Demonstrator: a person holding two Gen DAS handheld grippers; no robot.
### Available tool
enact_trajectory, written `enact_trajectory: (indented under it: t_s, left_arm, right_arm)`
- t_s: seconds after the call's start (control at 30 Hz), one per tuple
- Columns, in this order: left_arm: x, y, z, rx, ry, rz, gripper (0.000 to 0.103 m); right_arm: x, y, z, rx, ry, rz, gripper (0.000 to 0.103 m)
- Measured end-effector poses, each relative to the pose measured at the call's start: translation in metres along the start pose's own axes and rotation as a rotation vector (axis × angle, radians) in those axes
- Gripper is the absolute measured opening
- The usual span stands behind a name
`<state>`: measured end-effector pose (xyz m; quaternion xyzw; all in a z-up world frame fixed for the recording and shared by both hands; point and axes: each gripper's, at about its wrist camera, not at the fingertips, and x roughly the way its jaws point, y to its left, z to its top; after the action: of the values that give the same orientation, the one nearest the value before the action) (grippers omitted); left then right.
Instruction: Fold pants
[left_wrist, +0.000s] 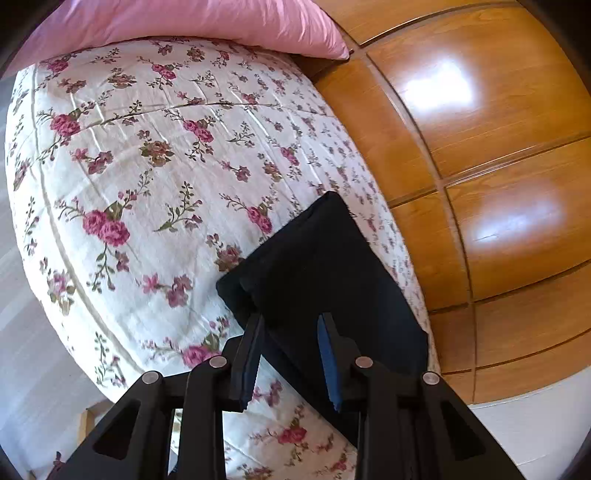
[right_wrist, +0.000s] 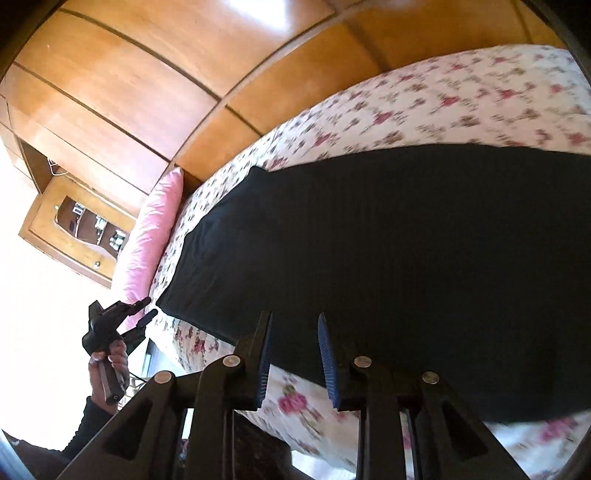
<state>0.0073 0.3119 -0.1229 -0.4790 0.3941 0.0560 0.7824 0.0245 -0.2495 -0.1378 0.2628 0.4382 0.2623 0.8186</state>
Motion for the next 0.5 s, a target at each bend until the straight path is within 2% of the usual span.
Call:
enact_trajectory:
  t_s: [0.1, 0.17, 0.2, 0.23, 0.43, 0.5]
  left_arm:
    - [0.01, 0.002, 0.0, 0.005, 0.013, 0.047, 0.029]
    - [0.012, 0.003, -0.003, 0.014, 0.014, 0.046, 0.027]
    - [0.011, 0.002, -0.003, 0.022, 0.006, 0.047, 0.022]
    - [0.014, 0.001, -0.002, 0.036, -0.005, 0.055, 0.008]
    - [-0.01, -0.017, -0.008, 0.139, -0.076, 0.046, 0.006]
    - [-0.008, -0.015, -0.007, 0.153, -0.064, 0.071, 0.006]
  right_arm:
    - [0.016, 0.003, 0.001, 0.007, 0.022, 0.0, 0.026]
    - [0.021, 0.003, 0.0, 0.003, 0.041, -0.014, 0.026]
    - [0.026, 0.003, 0.0, 0.003, 0.052, -0.02, 0.026]
    - [0.029, 0.002, 0.0, 0.003, 0.061, -0.022, 0.026]
    - [0.029, -0.001, -0.003, 0.001, 0.068, -0.023, 0.026]
    - [0.028, -0.005, -0.004, 0.009, 0.069, -0.016, 0.026]
